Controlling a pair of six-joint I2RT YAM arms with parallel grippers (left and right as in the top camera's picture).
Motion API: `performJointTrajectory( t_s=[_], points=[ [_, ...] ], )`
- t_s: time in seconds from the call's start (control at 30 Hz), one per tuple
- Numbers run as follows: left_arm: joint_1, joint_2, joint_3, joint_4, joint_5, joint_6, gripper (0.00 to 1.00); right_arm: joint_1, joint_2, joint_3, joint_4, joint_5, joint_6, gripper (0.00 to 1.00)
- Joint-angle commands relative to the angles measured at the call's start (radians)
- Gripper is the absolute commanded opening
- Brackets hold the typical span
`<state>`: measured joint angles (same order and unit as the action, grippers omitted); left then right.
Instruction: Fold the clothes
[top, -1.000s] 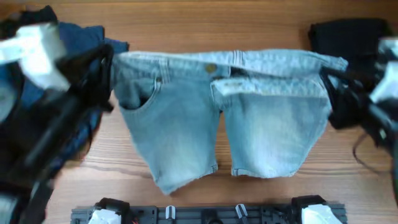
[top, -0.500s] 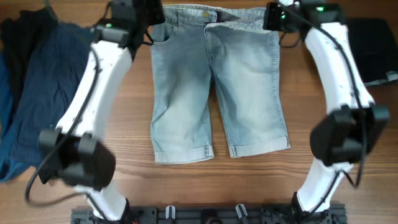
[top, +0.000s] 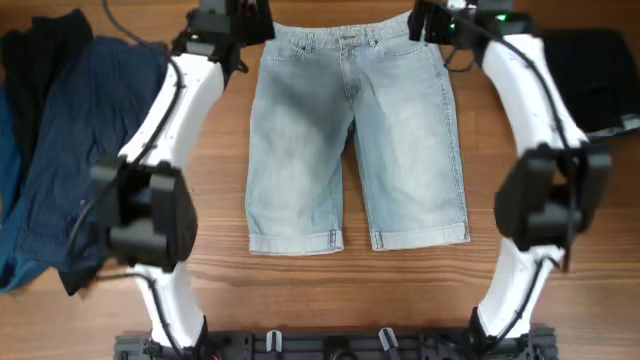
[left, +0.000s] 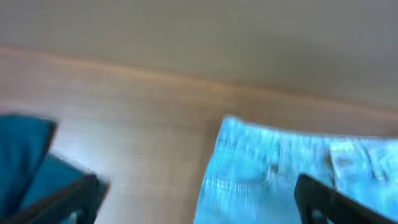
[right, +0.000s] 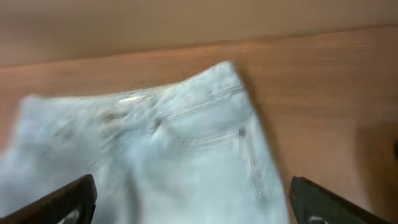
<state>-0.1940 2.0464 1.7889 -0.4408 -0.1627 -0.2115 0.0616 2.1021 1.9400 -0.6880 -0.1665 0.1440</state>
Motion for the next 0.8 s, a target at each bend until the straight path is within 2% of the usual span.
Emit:
performJointTrajectory(
  t_s=[0.0, 0.07, 0.13, 0.2, 0.23, 0.27, 0.3, 0.33, 0.37, 0.43, 0.6, 0.77],
  points=[
    [0.004, -0.171, 0.020, -0.209, 0.085, 0.022, 1.00, 0.010, -0.118, 0.023, -0.179, -0.214, -0.032, 1.00],
    [0.004, -0.217, 0.020, -0.326, 0.140, 0.022, 1.00, 0.028, -0.113, 0.018, -0.315, -0.200, -0.018, 1.00],
    [0.004, -0.230, 0.020, -0.409, 0.148, 0.022, 1.00, 0.050, -0.112, -0.017, -0.441, -0.136, 0.084, 0.96],
    [0.004, -0.227, 0.019, -0.459, 0.148, 0.022, 1.00, 0.076, -0.112, -0.069, -0.541, -0.080, 0.180, 0.84],
    [0.004, -0.227, 0.019, -0.467, 0.147, 0.022, 1.00, 0.087, -0.112, -0.096, -0.548, -0.076, 0.190, 0.71],
    [0.004, -0.227, 0.019, -0.467, 0.148, 0.022, 1.00, 0.095, -0.112, -0.122, -0.547, -0.076, 0.200, 0.43],
    [0.004, -0.227, 0.019, -0.466, 0.148, 0.022, 0.95, 0.101, -0.112, -0.164, -0.527, -0.074, 0.221, 0.06],
    [0.003, -0.227, 0.019, -0.468, 0.148, 0.022, 0.86, 0.105, -0.112, -0.215, -0.503, -0.068, 0.243, 0.04],
    [0.003, -0.227, 0.018, -0.469, 0.148, 0.021, 0.85, 0.106, -0.112, -0.277, -0.468, -0.068, 0.251, 0.05],
    [0.004, -0.226, 0.018, -0.469, 0.148, 0.021, 0.86, 0.106, -0.112, -0.423, -0.386, -0.068, 0.261, 0.04],
    [0.003, -0.226, 0.018, -0.470, 0.148, 0.021, 0.92, 0.106, -0.112, -0.622, -0.161, -0.055, 0.278, 0.04],
    [0.002, -0.210, 0.018, -0.469, 0.148, 0.021, 0.96, 0.105, -0.101, -0.690, -0.060, 0.190, 0.304, 0.04]
  ],
)
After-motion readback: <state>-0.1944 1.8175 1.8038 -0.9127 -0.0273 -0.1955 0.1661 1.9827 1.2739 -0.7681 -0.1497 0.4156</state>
